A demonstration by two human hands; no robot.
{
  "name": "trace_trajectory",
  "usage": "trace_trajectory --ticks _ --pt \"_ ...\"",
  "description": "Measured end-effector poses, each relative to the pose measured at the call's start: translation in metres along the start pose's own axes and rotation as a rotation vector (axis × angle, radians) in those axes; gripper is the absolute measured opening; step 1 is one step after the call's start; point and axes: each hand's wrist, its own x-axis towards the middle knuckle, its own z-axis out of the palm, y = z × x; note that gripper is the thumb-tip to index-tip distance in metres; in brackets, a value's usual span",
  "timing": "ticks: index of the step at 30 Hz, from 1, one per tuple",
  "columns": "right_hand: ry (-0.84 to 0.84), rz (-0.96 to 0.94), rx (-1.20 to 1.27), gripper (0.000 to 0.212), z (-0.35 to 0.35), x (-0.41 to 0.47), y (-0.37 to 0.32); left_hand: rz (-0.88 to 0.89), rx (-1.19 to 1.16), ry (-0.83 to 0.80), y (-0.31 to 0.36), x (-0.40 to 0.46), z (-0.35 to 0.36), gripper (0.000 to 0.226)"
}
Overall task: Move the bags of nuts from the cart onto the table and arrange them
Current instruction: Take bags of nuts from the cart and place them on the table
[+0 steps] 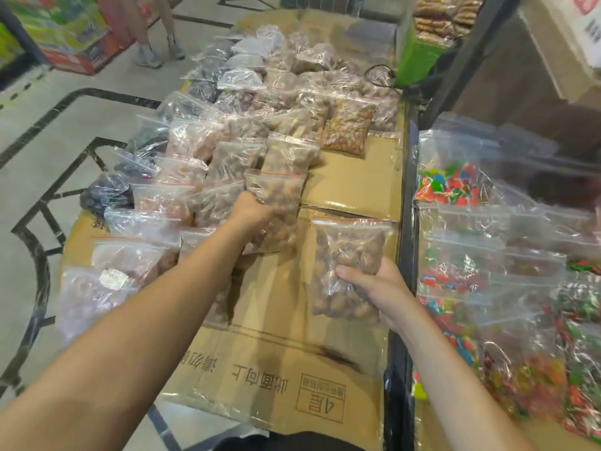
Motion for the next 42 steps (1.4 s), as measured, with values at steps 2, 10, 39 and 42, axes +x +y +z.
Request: trace_trajectory --ticks 2,10,39,42 --pt "-0.015 0.006 -0.033 0.069 0.002 0.003 0.002 0.023 0.080 0.027 -0.003 -0.001 0.000 0.036" --pt "0.001 0.025 0.009 0.033 0.043 -0.012 0.023 0.334 0.417 0.121 -0.028 -0.028 -0.036 0.063" --pt "0.483 -0.158 -0.995 0.059 0.164 -0.101 0.052 0.755 1.027 -0.079 -0.147 -0.096 -0.072 0.063" --pt "0.582 -0.142 -1.072 0.055 0.150 -0.133 0.065 0.840 1.040 -0.135 -0.139 -0.114 -0.048 0.063"
